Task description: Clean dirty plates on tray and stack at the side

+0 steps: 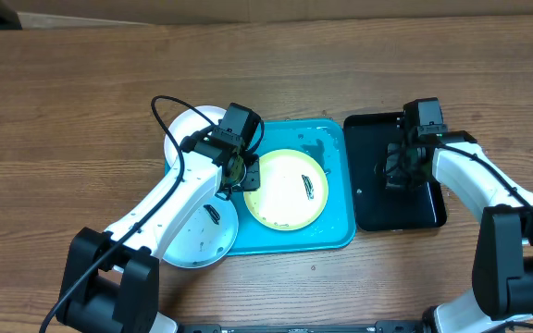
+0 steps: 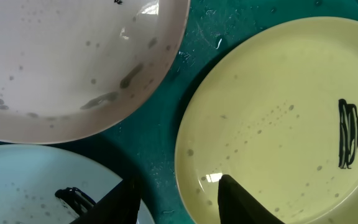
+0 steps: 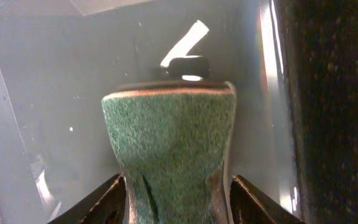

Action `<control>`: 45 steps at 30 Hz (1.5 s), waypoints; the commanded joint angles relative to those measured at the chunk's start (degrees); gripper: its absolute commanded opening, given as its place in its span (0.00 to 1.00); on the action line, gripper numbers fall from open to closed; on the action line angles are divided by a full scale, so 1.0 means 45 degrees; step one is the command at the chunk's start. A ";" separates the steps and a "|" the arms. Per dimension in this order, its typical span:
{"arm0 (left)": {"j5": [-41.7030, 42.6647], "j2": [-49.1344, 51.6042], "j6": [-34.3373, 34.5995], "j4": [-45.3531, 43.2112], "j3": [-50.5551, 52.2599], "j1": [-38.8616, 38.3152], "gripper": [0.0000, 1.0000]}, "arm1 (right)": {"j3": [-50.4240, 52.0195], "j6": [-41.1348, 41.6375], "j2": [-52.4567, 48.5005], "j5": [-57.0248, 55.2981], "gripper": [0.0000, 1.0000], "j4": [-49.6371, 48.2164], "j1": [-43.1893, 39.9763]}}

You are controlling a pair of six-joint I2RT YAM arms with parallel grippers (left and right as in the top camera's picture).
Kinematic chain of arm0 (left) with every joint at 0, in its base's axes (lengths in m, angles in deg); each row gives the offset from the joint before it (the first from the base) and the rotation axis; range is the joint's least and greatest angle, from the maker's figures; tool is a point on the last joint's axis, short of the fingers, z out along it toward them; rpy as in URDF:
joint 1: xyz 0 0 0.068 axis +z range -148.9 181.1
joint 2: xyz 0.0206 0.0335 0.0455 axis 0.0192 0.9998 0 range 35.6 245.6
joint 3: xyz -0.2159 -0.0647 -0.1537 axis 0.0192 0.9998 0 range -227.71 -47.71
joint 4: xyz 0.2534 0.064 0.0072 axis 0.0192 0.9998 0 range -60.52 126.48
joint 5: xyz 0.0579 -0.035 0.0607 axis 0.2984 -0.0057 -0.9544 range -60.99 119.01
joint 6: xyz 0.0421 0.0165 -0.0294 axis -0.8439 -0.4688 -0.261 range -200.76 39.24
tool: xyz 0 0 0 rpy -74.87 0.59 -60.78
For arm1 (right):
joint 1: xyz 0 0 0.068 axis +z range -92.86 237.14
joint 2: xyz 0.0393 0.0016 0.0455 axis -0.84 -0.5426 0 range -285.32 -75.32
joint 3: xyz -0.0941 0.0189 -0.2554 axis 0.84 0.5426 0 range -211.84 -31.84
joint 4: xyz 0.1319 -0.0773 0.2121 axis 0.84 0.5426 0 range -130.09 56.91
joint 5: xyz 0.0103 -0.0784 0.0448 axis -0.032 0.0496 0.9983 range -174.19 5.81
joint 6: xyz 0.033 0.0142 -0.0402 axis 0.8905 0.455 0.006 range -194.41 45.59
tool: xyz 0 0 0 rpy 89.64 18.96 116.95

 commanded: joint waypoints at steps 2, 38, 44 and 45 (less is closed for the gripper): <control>0.0102 0.0053 0.0180 -0.0073 0.0126 -0.0087 0.43 | 0.0165 -0.0005 -0.0019 -0.0073 0.43 -0.0209 -0.0005; 0.0097 0.0889 0.0602 -0.1093 0.0831 -0.0087 0.32 | 0.0364 0.0000 -0.0019 0.0078 0.29 -0.0160 -0.0005; 0.0097 0.1185 0.0602 -0.1258 0.0835 -0.0087 0.27 | 0.0364 0.0000 -0.0019 0.0073 0.29 -0.0165 -0.0005; 0.0102 0.1253 0.0602 -0.1273 0.0835 -0.0087 0.27 | 0.0364 0.0000 -0.0019 0.0073 0.29 -0.0165 -0.0005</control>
